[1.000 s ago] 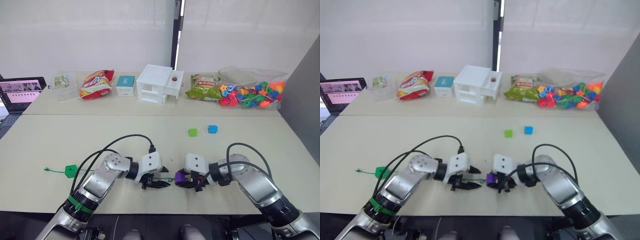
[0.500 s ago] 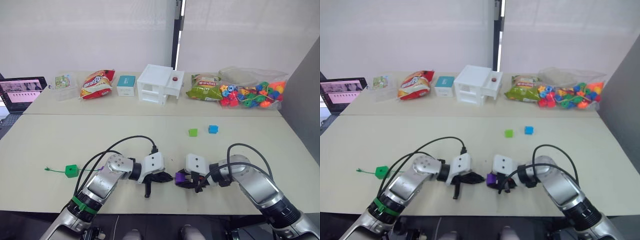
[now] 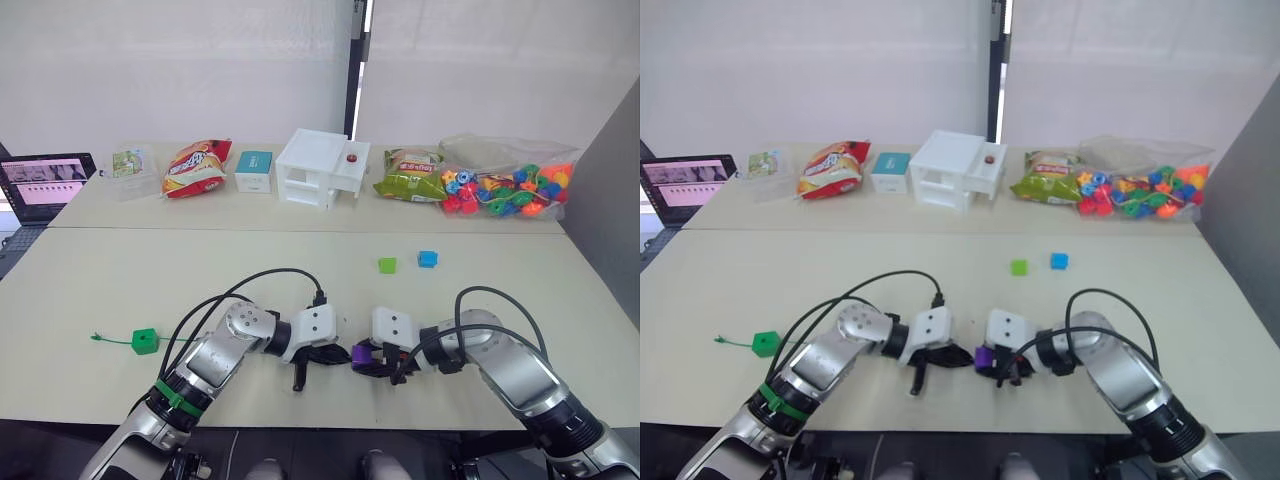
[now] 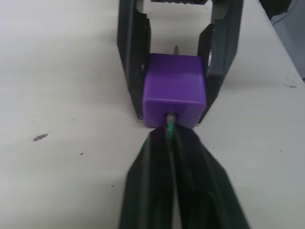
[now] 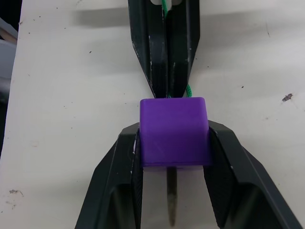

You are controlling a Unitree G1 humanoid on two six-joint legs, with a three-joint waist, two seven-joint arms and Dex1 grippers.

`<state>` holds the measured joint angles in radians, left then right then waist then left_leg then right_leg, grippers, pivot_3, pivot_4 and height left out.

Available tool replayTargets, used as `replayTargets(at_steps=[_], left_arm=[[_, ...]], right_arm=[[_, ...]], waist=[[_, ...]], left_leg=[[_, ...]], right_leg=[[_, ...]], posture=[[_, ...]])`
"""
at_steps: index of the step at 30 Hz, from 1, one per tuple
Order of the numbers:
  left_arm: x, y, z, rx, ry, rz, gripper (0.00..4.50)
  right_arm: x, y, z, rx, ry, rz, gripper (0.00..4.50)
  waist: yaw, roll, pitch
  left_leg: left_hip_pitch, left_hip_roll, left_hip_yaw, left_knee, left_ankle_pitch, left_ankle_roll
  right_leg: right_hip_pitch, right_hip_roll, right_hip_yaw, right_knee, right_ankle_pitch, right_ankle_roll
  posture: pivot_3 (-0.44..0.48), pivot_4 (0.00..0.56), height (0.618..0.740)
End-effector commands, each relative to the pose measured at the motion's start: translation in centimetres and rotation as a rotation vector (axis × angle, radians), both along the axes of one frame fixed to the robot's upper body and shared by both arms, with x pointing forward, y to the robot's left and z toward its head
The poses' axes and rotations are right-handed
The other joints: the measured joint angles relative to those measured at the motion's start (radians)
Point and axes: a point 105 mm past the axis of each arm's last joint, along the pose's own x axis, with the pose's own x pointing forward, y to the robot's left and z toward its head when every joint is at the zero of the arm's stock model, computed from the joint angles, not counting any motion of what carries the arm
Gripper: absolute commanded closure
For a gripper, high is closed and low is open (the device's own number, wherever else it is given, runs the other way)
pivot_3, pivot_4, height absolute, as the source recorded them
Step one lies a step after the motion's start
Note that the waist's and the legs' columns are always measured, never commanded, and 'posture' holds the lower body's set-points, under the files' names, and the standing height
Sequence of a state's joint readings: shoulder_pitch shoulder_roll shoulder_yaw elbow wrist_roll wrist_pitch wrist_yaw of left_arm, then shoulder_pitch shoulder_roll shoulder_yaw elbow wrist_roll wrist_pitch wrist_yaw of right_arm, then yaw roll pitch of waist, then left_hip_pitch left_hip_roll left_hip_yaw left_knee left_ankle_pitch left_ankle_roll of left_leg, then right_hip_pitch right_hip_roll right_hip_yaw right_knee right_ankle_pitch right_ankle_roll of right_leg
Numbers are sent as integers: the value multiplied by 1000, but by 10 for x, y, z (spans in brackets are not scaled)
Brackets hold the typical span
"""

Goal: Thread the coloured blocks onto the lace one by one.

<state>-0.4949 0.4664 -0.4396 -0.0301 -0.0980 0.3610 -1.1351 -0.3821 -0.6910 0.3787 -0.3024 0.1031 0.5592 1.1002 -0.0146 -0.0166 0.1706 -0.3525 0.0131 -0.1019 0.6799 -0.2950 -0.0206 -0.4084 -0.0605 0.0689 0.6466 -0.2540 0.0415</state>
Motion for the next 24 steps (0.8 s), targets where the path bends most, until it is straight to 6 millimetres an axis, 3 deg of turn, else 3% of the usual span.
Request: replayTargets(at_steps=[1,2,9,10,18,24], left_arm=[[-2,2,16,-40,-32,-2,2965],[-2,4,18,-43,-30,1,2606],[-5,11,19,1,-69,-8,316],[-4,8,18,6,-69,-10,14],[3,-25,4,-2,-94,-47,14],[0,-35,3,-29,-66,-77,14]], right_arm=[[-1,1,1,20,1,-22,2805],[0,1,3,30,-4,-34,2206],[-2,-8,9,48,6,-76,0],[-3,-12,10,46,9,-81,0],[-4,-41,13,-4,-16,-122,0],[-2,-40,13,-6,-45,-120,0]], waist=[[-1,0,0],[-1,0,0],[-2,0,0],[0,0,0],[0,0,0],[-8,0,0]], left_leg=[[0,0,0,0,0,0],[0,0,0,0,0,0],[0,0,0,0,0,0],[0,0,0,0,0,0],[-1,0,0,0,0,0],[0,0,0,0,0,0]], right_leg=[[0,0,0,0,0,0],[0,0,0,0,0,0],[0,0,0,0,0,0],[0,0,0,0,0,0],[0,0,0,-1,0,0],[0,1,0,-1,0,0]], posture=[[0,150,740],[0,150,740],[0,150,740],[0,150,740],[0,150,740],[0,150,740]])
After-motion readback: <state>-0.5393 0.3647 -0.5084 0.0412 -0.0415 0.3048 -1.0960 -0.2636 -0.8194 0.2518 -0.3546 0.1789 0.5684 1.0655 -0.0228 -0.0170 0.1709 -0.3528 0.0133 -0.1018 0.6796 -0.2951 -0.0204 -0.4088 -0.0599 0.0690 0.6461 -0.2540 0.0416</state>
